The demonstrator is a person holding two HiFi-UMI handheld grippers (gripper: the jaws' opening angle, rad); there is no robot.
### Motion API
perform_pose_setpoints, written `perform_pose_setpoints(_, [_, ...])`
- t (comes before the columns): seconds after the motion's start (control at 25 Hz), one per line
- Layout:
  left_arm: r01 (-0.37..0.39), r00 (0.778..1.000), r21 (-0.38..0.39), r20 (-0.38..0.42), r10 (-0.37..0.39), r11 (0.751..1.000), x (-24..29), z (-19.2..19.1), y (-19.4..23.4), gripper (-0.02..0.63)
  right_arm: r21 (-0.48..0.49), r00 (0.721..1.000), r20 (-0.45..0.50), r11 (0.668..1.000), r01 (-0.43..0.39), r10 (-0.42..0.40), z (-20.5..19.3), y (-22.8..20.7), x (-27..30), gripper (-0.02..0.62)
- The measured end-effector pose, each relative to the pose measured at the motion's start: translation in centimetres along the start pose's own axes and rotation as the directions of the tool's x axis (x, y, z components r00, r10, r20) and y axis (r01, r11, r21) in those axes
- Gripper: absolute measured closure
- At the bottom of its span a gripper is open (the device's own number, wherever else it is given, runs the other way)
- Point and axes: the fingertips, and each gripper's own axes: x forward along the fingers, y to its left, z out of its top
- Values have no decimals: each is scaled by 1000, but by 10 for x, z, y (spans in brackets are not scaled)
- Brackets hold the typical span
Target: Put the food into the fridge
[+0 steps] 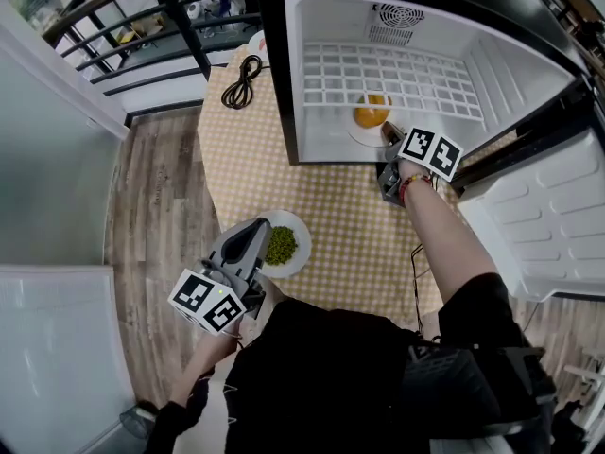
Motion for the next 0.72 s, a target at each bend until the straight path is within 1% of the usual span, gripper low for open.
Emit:
perform_pose_setpoints(0.12, [1, 1000, -12, 6, -1, 1000, -1, -2, -2, 594, -79, 1000, 7, 996, 30, -30, 1, -1, -4, 495])
perform_pose_setpoints(0.28, [-16, 1000, -6, 9, 16, 1000, -9, 1, 4, 595, -135, 999, 16, 990, 49, -47, 0, 7, 0, 488])
perform_pose_setpoints(0.44, [-24, 1000, -21, 19, 24, 999, -8, 1, 6, 595, -173, 997, 30, 982, 76, -72, 5, 6, -2, 485])
perform_pose_setpoints(0.72, [-44, 999, -35, 30, 45, 998, -13, 0, 12, 594, -205, 994, 37, 973, 104, -99, 6, 2, 2, 463])
